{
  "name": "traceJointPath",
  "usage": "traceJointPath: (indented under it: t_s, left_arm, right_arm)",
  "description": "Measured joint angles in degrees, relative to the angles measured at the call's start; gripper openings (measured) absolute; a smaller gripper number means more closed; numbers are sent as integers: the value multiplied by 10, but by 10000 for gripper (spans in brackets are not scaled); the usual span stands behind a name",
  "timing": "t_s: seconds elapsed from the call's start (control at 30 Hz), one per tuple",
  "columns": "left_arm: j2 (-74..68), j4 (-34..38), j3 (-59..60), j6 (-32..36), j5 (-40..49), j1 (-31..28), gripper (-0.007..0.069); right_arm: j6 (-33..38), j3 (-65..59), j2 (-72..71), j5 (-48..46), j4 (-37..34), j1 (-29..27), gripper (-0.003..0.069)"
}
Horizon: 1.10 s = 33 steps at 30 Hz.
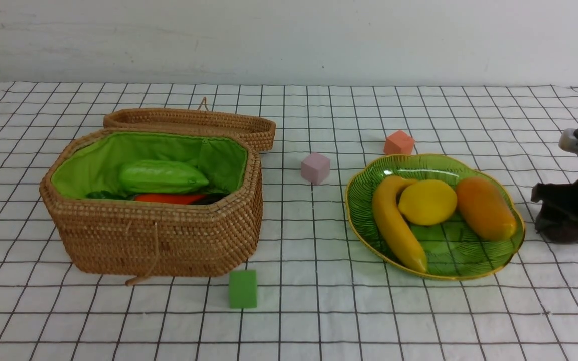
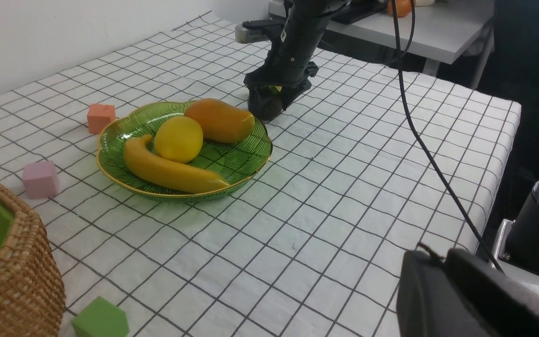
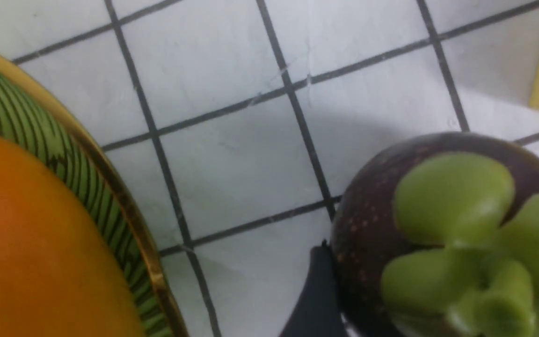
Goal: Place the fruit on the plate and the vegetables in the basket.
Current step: Use the right arm to grab a mangosteen and put it into the right plate
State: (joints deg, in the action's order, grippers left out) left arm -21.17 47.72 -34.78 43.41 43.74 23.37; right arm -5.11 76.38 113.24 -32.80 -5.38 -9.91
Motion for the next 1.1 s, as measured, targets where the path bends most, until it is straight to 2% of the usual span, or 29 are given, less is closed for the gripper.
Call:
traceJointPath:
  t_s: [0.2,0.33,0.4,0.5,0.63,0.8,0.87,0.97,1.1]
  left_arm:
    - [0,0,0,0,-1,0,40]
    - [0,0,0,0,-1,0,40]
    - [0,0,0,0,-1,0,40]
    - [0,0,0,0,-1,0,40]
    - [0,0,0,0,-1,0,40]
    - [0,0,0,0,0,0,40]
    - [0,0,0,0,1,0,40]
    - [0,0,0,0,2,0,40]
    - [0,-2,0,0,-2,0,40]
  right_arm:
    - [15,-6,-94,-85,-9,5,575]
    - [39,-17,-156,-121,-41,37,575]
    - [83,-41,-189,-129,-82,87,575]
    - [105,-61,-186,-108,-97,142,575]
    - [107,-65,-160,-87,-98,178,575]
    - [107,-65,-141,-79,-98,197,581]
    - [107,-65,-141,-76,-97,203,652]
    - [107,-65,-148,-74,-97,204,680]
    - [107,-64,-179,-85,-97,204,658]
